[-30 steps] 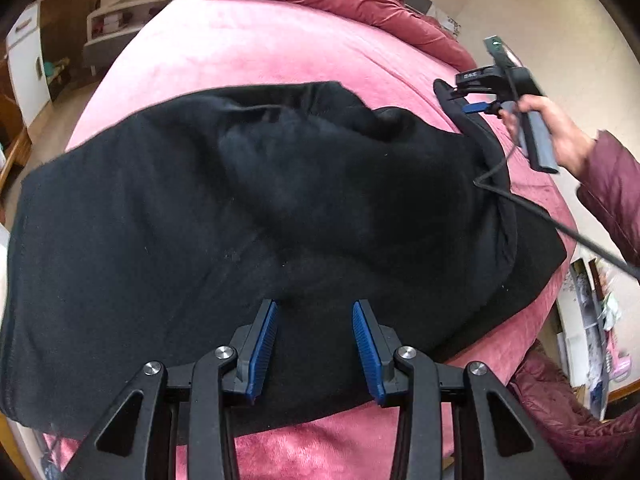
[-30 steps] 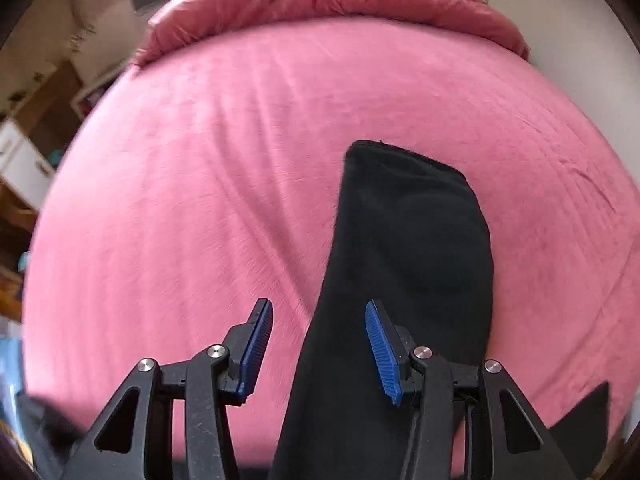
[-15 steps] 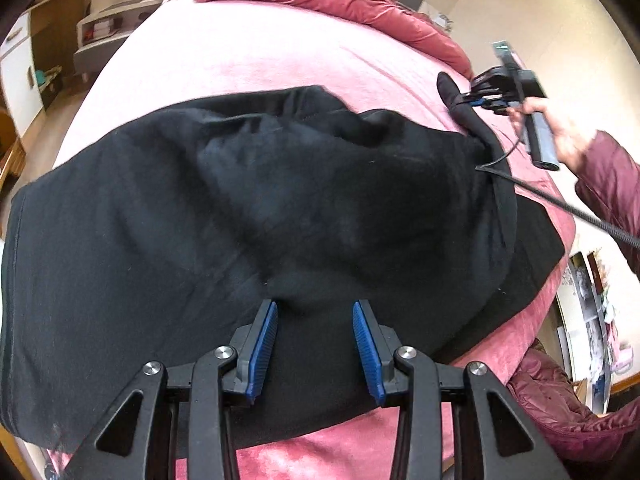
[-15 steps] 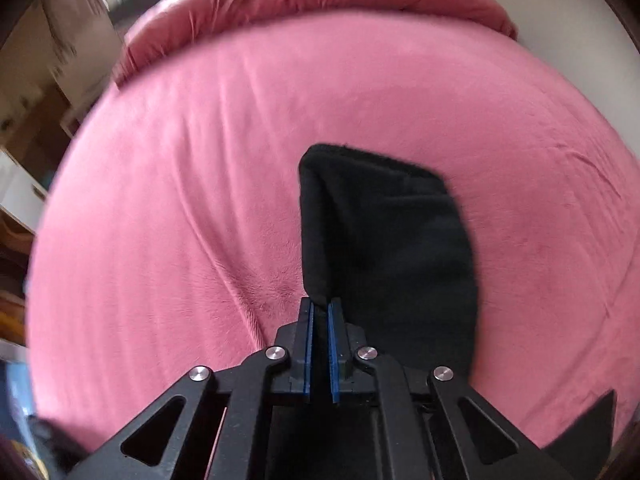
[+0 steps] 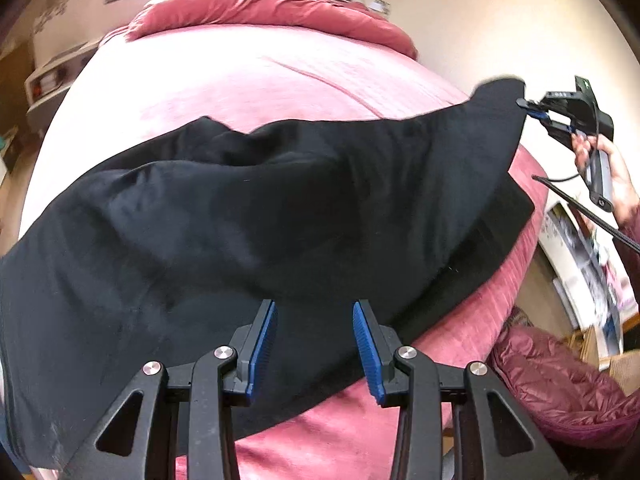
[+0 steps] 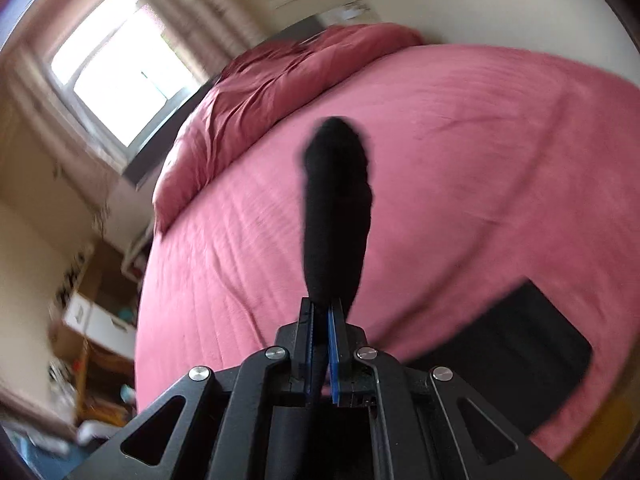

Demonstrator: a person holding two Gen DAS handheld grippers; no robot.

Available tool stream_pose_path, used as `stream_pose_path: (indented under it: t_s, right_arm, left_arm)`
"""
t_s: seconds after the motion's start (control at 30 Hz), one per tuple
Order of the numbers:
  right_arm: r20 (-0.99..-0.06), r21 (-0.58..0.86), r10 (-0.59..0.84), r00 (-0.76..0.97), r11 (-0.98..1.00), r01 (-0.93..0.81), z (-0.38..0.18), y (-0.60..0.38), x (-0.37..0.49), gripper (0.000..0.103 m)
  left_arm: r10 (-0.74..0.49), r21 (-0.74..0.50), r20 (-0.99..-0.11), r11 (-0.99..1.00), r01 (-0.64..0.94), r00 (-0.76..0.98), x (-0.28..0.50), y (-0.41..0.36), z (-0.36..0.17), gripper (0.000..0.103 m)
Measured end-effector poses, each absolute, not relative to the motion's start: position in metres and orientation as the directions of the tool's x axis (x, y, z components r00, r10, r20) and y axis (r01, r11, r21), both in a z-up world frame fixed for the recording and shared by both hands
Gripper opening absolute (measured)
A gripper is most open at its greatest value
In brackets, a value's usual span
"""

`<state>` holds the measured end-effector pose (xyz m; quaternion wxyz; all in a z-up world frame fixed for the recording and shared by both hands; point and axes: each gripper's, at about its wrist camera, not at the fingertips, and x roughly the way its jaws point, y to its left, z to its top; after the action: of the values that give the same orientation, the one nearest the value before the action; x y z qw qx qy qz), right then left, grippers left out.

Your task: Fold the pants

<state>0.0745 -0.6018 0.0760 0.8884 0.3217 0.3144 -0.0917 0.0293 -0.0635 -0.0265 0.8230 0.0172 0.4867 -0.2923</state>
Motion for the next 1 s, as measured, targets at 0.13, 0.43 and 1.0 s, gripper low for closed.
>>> stream_pose_path:
  t_s: [0.13, 0.43, 1.0]
  right_arm:
    - [-0.643, 0.544, 0.002, 0.766, 0.705, 0.456, 0.038, -0.637, 0.028, 0.006]
    - [-0.693, 0.639, 0.068, 0.718, 0.520, 0.568, -0.072, -0.677, -0.035, 0.006]
    - [-0.689, 0.626, 0.022, 0.725, 0.521, 0.580, -0.069, -0.706, -0.025, 0.038]
  left_arm:
    - [-0.461, -0.246, -0.824, 0.814, 0.526, 0.329, 0.030, -0.088, -0.029, 0.040]
    - [-0.432, -0.186, -0.855, 0.771, 0.609, 0.286, 0.018, -0.122, -0.036, 0.041]
    - [-0.384, -0.056, -0.875, 0.684, 0.727, 0.294, 0.003, -0.176, -0.066, 0.058]
